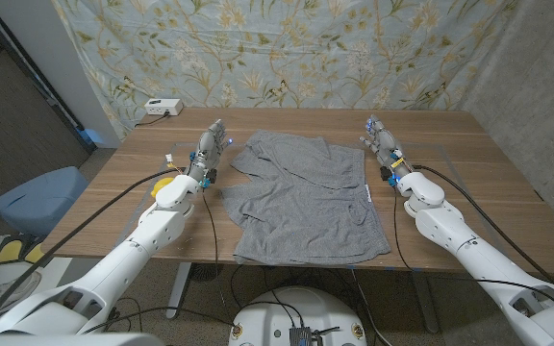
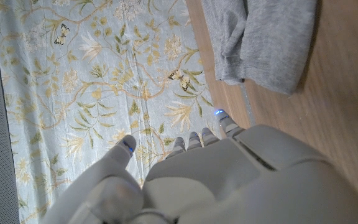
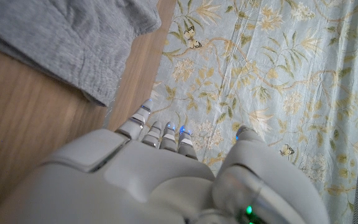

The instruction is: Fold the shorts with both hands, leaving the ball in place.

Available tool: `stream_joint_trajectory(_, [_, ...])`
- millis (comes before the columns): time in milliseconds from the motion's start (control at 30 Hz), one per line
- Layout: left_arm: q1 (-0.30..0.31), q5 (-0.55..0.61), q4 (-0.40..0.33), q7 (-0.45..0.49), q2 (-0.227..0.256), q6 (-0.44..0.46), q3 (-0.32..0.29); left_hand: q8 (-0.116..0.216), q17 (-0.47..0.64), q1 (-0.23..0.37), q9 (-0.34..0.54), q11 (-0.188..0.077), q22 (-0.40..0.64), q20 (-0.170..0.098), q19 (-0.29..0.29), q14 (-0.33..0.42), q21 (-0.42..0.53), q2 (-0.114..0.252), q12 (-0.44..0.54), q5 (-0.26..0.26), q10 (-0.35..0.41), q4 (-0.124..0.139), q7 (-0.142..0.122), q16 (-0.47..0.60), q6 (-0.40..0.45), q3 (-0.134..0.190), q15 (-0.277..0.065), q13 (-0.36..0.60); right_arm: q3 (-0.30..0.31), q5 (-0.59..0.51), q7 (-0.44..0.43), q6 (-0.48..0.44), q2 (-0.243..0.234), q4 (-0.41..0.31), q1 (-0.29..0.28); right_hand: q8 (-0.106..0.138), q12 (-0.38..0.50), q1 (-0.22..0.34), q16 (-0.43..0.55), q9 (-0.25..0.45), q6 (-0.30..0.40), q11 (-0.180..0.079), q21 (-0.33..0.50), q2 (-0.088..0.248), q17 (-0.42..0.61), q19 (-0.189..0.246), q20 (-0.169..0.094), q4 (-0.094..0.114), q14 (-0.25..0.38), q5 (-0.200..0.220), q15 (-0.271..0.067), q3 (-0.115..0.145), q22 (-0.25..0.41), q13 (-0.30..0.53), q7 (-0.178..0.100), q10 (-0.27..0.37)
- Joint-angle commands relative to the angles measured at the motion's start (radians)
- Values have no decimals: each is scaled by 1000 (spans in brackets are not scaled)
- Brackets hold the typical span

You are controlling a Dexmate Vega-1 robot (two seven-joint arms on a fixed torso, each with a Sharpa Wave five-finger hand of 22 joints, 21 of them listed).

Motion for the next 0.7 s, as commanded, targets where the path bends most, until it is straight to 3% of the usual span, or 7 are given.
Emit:
stream_joint_trajectory(33, [1, 29, 0, 15, 4, -17, 6, 4, 2, 1, 4, -2, 2, 0, -9, -72, 3, 77, 4, 5, -94, 0, 0, 7, -113, 7, 0, 2, -5, -12, -10, -3, -3, -1, 3, 4, 7, 7, 4, 3, 3, 9, 4, -1, 5, 7, 1, -2, -8, 6, 0, 8, 5, 2, 5, 3])
stream_joint_trajectory(200, [17, 100, -20, 73, 13, -56, 13, 12, -1, 10, 4, 0, 0, 8, -9, -60, -3, 51, 9, 1, -83, -19, -14, 8, -90, 1, 22, 2, -11, -56, -48, -6, -24, -38, -12, 6, 9, 17, 6, 3, 8, 12, 4, -5, 3, 9, 5, -12, -1, 5, 3, 12, 5, 2, 3, 9])
stream_joint_trajectory(300, [32, 188, -50, 152, 30, -68, 22, 27, -3, 45, 6, -2, 0, 64, 11, -14, -10, 22, 26, -16, -28, -64, -46, 15, -18, -2, 68, 4, -15, -98, -101, -30, -48, -84, -29, 21, 22, 67, 15, 4, 57, 21, 9, -16, -1, 33, 45, -58, 42, -2, 36, 32, 6, 2, -3, 52])
stream_joint_trajectory(333, [37, 220, -59, 178, 35, -73, 25, 40, -3, 68, 7, 20, 2, 80, 30, 28, -12, 14, 37, -30, 18, -90, -47, 21, 51, -2, 77, 6, -17, -113, -114, -34, -56, -96, -34, 25, 25, 81, 21, 5, 75, 27, 12, -19, -1, 44, 56, -71, 64, -5, 45, 38, 7, 3, -5, 66])
stream_joint_trajectory(400, [49, 287, -77, 237, 42, -83, 30, 45, -1, 94, 9, 4, 4, 94, 39, 67, -17, 8, 58, -45, 91, -119, -39, 26, 105, 0, 83, 10, -19, -141, -144, -47, -71, -123, -46, 30, 33, 107, 31, 6, 102, 30, 17, -20, 1, 60, 71, -95, 108, -12, 56, 49, 9, 4, -7, 92])
stream_joint_trajectory(467, [61, 344, -96, 287, 49, -90, 33, 49, 2, 122, 11, 16, 7, 108, 46, 131, -23, 4, 71, -61, 145, -151, -29, 36, 162, 3, 94, 15, -22, -168, -167, -60, -88, -151, -60, 32, 34, 119, 35, 7, 113, 31, 18, -21, 2, 65, 77, -106, 125, -15, 57, 55, 10, 5, -7, 101])
stream_joint_trajectory(700, [106, 518, -178, 405, 91, -73, 39, 60, 5, 160, 13, 7, 10, 115, 37, 175, -36, 3, 84, -73, 204, -193, -31, 39, 238, 10, 85, 19, -31, -256, -224, -119, -155, -255, -104, 32, 36, 145, 37, 7, 125, 29, 18, -21, 3, 68, 81, -129, 142, -22, 57, 66, 10, 6, -18, 114])
